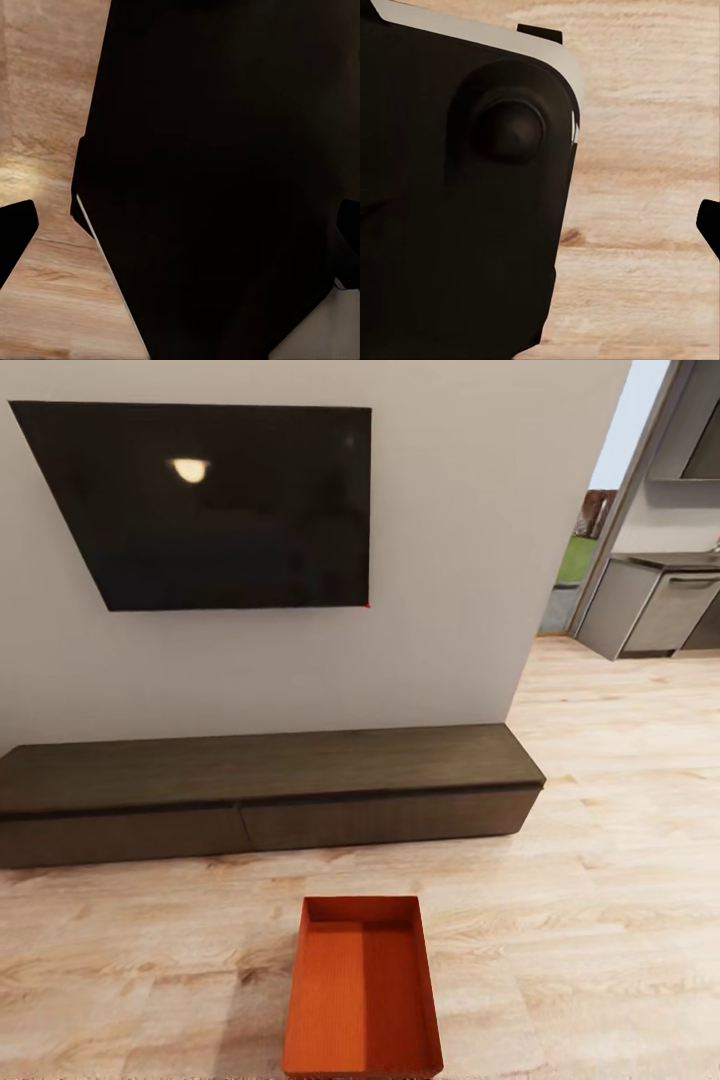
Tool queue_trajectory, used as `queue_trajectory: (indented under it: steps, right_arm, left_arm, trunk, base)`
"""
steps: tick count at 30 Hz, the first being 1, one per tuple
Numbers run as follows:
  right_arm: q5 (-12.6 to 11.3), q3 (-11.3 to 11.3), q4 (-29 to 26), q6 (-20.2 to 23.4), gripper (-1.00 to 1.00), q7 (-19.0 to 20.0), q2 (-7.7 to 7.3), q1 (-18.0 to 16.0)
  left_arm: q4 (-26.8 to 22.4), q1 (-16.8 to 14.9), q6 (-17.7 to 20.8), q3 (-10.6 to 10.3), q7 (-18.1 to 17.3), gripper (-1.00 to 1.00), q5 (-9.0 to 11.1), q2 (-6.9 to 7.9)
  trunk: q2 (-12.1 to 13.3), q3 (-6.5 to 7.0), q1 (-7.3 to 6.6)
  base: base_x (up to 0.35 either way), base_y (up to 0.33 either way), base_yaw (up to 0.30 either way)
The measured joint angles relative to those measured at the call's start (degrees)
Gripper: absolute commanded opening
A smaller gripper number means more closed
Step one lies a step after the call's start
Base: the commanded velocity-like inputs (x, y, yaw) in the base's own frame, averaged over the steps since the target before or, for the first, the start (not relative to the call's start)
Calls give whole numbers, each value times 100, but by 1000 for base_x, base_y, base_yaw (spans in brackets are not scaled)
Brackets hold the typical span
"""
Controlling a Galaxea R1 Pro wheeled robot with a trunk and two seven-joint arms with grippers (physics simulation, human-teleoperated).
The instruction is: Move the two storage containers from the living room to the garage. In the garage, place one container on the floor and stack the other container on top of it (either order is fine).
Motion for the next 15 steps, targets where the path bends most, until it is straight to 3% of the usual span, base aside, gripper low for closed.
queue_trajectory:
  steps: [15]
  right_arm:
    - [0, -17, 0, 0, 100, 0, -9, 0]
  left_arm:
    - [0, 0, 0, 0, 1, 100, 0, 3]
  trunk:
    - [0, -137, 0]
  base:
    - [0, 0, 0]
